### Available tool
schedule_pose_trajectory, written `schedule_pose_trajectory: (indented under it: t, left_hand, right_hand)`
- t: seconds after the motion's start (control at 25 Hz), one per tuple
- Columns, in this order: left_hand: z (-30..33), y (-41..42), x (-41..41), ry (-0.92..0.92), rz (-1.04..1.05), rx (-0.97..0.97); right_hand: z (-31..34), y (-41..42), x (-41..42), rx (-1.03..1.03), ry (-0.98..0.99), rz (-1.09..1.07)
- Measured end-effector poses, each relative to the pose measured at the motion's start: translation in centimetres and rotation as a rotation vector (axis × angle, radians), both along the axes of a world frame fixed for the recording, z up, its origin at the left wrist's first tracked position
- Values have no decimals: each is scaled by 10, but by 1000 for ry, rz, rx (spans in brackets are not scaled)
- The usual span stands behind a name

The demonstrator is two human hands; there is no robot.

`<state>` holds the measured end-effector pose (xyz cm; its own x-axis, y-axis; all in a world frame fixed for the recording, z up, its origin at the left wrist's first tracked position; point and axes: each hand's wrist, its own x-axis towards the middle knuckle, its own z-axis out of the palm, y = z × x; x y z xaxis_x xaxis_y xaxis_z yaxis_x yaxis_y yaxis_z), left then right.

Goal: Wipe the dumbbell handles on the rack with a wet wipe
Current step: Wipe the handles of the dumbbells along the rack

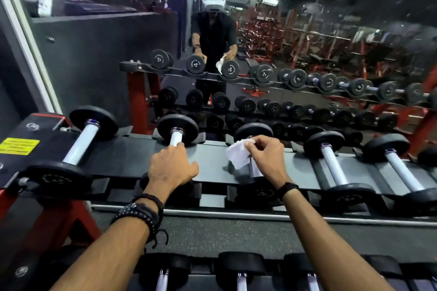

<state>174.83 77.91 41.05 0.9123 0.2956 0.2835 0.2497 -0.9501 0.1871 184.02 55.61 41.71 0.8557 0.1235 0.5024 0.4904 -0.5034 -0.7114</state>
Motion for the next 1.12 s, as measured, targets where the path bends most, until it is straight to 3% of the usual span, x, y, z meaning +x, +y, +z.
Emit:
schedule_pose_trajectory:
  t: [0.08, 0.24, 0.4, 0.84, 1.12]
  left_hand:
    - [-1, -1, -4, 5, 0, 45]
    - [-1, -1, -7, 11, 6, 85]
    - [-2, 0, -6, -5, 11, 67]
    - [-5, 0, -3, -33, 25, 93]
    - [-1, -2, -5, -19, 26, 60]
  right_hand:
    - [-7, -3, -12, -63, 41, 9]
    - [-9, -9, -17, 69, 55, -22]
    - [-3, -9, -21, 47, 43, 19]
    - [-13, -11, -13, 58, -132, 23]
    - [-10, -10, -10, 0, -69, -47]
